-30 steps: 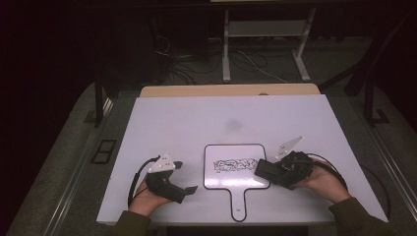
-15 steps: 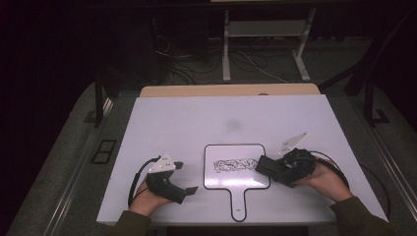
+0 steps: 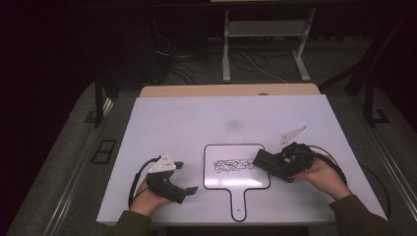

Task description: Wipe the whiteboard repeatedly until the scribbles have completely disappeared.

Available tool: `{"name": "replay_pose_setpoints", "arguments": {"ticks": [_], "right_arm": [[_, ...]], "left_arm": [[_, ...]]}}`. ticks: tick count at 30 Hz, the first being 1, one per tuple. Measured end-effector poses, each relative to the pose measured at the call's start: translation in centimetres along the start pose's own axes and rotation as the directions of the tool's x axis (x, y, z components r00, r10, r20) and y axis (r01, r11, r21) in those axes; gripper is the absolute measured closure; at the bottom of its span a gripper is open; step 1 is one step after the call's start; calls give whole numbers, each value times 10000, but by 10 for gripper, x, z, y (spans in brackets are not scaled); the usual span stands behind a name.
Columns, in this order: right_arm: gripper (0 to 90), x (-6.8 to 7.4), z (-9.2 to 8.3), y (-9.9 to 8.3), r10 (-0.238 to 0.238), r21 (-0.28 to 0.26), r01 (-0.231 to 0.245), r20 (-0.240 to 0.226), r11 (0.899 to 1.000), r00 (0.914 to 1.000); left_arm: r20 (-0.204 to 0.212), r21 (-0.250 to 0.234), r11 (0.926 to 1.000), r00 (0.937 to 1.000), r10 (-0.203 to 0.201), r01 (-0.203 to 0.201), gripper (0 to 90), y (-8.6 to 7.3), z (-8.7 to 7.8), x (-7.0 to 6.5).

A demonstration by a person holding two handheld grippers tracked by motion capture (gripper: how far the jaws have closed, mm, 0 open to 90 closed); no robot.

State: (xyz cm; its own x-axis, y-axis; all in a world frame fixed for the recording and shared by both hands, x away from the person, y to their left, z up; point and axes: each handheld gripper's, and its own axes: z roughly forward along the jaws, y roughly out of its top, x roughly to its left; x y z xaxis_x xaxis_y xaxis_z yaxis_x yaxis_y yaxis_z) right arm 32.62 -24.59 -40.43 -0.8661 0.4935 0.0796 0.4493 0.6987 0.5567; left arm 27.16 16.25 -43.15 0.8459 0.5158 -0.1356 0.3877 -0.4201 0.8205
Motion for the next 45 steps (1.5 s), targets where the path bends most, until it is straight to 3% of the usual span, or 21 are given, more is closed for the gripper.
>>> {"name": "replay_pose_setpoints", "arguments": {"ticks": [9, 24, 45], "right_arm": [[388, 0, 4, 14, -52, -18, 53, 120, 10000, 9999], [387, 0, 18, 45, 136, -208, -137, -81, 9997, 9999], [388, 8, 49, 85, -492, 24, 493, -118, 9988, 9987]], "left_arm": [[-4, -17, 10000, 10000, -13, 13, 0, 1, 1, 0], [43, -129, 9999, 10000, 31, -30, 0, 1, -1, 0], [69, -216, 9998, 10000, -4, 6, 0, 1, -2, 0]]}}
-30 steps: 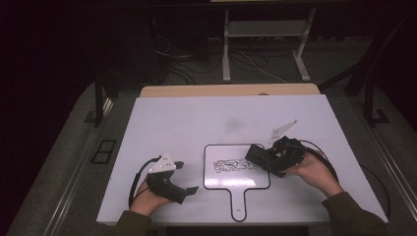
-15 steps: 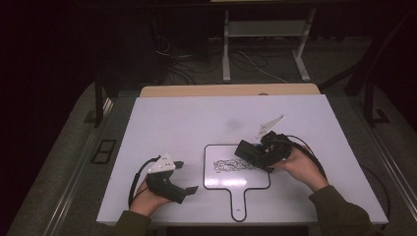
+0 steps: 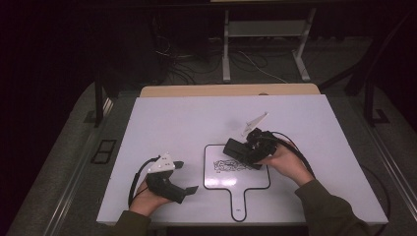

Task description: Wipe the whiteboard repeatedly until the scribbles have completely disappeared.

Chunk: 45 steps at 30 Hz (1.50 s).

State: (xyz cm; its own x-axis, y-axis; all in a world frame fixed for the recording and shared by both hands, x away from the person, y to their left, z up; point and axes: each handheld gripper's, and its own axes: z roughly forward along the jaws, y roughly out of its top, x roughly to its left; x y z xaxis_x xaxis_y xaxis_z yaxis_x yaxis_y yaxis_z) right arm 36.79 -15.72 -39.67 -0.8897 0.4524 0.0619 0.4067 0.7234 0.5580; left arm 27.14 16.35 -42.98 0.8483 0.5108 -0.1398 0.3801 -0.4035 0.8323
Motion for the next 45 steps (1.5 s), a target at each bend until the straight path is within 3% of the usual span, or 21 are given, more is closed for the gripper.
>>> {"name": "replay_pose_setpoints", "arguments": {"ticks": [13, 25, 45], "right_arm": [[387, 14, 33, 23, -754, 483, 759, -112, 9959, 9971], [387, 18, 52, 30, -1094, 893, 1096, -66, 9900, 9940], [378, 19, 55, 30, -1303, 1010, 1306, -98, 9863, 9914]], "left_arm": [[-42, -8, 10000, 10000, -29, 29, 0, -1, -1, 1], [-6, -16, 10000, 10000, -40, 40, 0, -1, -1, 1], [0, 11, 10000, 10000, 2, -2, 0, 0, -1, 1]]}}
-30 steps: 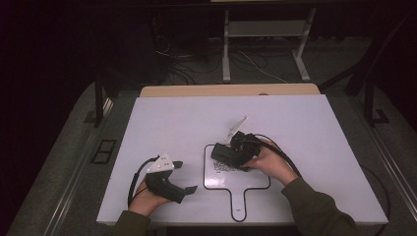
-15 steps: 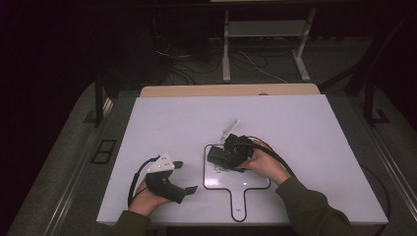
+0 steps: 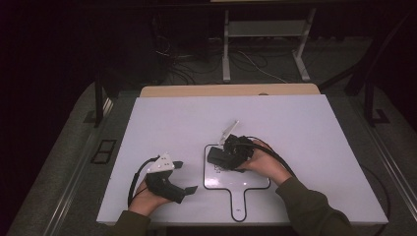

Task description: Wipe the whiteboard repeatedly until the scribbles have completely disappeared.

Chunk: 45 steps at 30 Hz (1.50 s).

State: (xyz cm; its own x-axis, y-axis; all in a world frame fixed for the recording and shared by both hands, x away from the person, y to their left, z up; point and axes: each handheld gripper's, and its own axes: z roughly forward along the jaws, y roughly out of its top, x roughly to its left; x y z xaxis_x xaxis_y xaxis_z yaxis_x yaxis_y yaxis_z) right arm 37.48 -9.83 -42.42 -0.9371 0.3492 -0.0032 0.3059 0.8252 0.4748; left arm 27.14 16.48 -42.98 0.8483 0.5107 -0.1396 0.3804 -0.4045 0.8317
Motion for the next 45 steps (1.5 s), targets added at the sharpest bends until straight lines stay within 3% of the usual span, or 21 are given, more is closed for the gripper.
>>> {"name": "replay_pose_setpoints", "arguments": {"ticks": [10, 29, 45], "right_arm": [[385, 2, -2, 0, 14, 15, -14, 105, 10000, 9999], [388, 25, 1, 8, -562, 239, 574, -493, 9981, 9972], [389, 10, 3, 12, -326, 320, 326, -4, 9990, 9995]], "left_arm": [[-24, -38, 10000, 10000, 6, -6, 0, 0, -1, 0], [-16, 3, 10000, 10000, 10, -10, 0, 0, 0, 0], [-64, -7, 10000, 10000, 8, -9, 0, 0, 0, 0]]}}
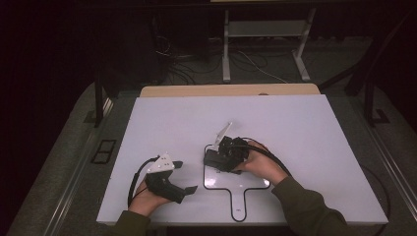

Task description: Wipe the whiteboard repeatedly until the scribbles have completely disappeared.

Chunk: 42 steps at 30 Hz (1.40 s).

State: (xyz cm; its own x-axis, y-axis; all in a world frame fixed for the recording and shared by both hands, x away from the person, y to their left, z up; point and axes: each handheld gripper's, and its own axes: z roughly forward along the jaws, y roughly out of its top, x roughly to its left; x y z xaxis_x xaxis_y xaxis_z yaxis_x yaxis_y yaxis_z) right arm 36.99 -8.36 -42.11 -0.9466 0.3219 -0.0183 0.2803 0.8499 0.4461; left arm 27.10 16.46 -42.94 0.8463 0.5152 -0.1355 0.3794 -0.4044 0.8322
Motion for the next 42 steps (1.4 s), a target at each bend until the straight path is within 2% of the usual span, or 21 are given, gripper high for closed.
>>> {"name": "replay_pose_setpoints", "arguments": {"ticks": [5, 11, 13, 19, 27, 31, 33, 35, 36, 37, 42], "right_arm": [[389, -9, 0, -2, 209, -43, -208, 258, 9998, 9994], [389, -14, 0, -2, 431, -61, -429, 321, 9991, 9986], [389, -12, 0, -1, 376, 4, -376, 365, 9993, 9986], [388, 1, 0, 1, -120, 170, 118, 99, 9998, 9999], [389, 17, -1, 2, -455, 197, 458, -116, 9988, 9989], [389, 15, -1, 3, -343, 262, 338, 172, 9991, 9993], [389, 12, 0, 5, -114, 296, 104, 347, 9995, 9993], [389, 10, 1, 5, -270, 339, 255, 466, 9991, 9985], [389, 10, 1, 5, -42, 293, 30, 386, 9996, 9992], [389, 10, 1, 5, -38, 297, 26, 385, 9996, 9993], [389, 18, 0, 6, -390, 438, 382, 176, 9983, 9991]], "left_arm": [[2, 14, 10000, 10000, 1, -1, 0, 0, 0, 0], [-1, 12, 10000, 10000, -25, 25, 0, 0, 0, 0], [0, 9, 10000, 10000, -26, 26, 0, 0, 0, 1], [6, 37, 10000, 10000, 9, -10, 0, 0, 0, 0], [7, 15, 10000, 10000, 5, -5, 0, 0, 1, 0], [-2, 20, 10000, 10000, 41, -41, 0, 0, 0, 0], [-3, 31, 10000, 10000, 42, -42, 0, 0, 0, 0], [14, 40, 10000, 10000, 65, -65, 0, 0, 0, 0], [11, 52, 10000, 10000, 55, -55, 0, 0, 1, 0], [18, 50, 10000, 10000, 38, -38, 0, 0, 1, 0], [20, 27, 10000, 10000, 23, -23, 0, 0, 1, 0]]}}
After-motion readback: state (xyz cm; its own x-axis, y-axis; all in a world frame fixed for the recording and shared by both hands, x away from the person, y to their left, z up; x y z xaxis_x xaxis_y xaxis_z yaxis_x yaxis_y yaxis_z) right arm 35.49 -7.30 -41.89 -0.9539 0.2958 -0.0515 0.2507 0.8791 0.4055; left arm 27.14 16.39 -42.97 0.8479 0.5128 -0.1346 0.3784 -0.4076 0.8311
